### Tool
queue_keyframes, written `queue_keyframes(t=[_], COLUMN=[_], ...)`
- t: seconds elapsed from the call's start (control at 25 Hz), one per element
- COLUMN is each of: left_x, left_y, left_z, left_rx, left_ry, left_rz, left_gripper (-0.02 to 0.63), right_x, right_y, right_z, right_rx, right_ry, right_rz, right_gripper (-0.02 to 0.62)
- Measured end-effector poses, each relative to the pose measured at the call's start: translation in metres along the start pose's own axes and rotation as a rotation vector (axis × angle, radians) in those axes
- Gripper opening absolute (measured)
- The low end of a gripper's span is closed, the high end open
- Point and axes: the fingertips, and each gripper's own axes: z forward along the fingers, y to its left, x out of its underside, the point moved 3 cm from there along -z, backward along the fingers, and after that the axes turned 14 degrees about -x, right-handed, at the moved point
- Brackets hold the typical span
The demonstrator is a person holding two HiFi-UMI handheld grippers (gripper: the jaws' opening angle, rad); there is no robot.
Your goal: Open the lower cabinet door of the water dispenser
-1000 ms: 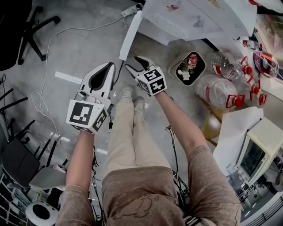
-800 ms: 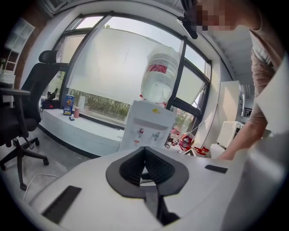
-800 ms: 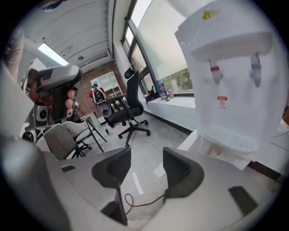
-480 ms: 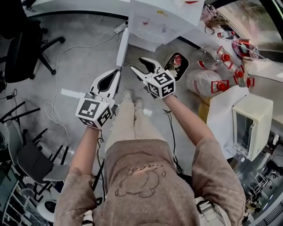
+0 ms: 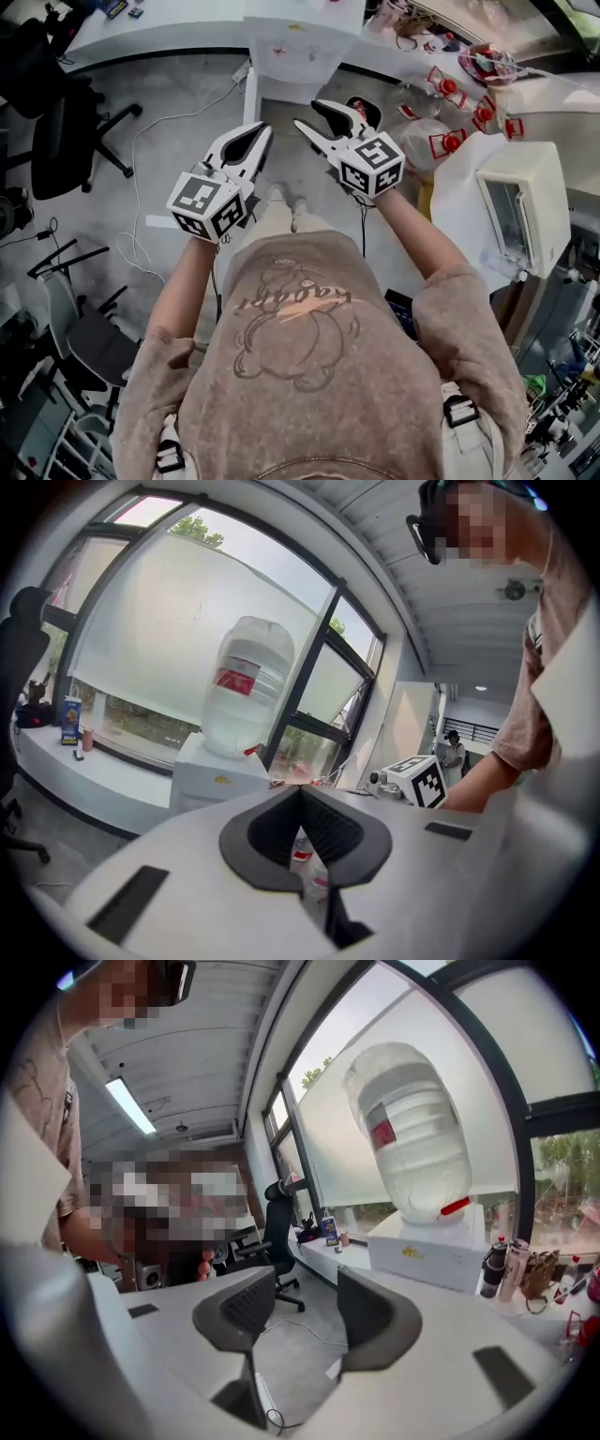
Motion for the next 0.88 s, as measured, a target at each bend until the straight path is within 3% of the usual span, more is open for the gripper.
queue_keyframes(t=[0.36,0.56,0.68,0.88], left_x=[-0.039,-0.045,-0.047,-0.042], left_y=[-0.024,-0.037,-0.051,-0.076], left_z=[-0.017,-0.01,-0.002,0.004], left_rx=[0.094,0.152,0.176,0.215], left_ry=[-0.022,-0.004,0.001,0.013], left_rz=[0.048,0.084,0.102,0.117], left_gripper=[0.018,0.018,0.018,0.018], right_x=[-0.069,-0.085,-0.086,-0.087], right_y=[0.063,0.076,0.079,0.084], right_z=[-0.04,-0.069,-0.089,-0.122], right_rx=[-0.007,0.019,0.022,0.122], right_ry=[-0.093,-0.159,-0.146,-0.159], right_rz=[-0.161,-0.18,-0.167,-0.102], right_gripper=[0.158,0.006,0.006,0.006])
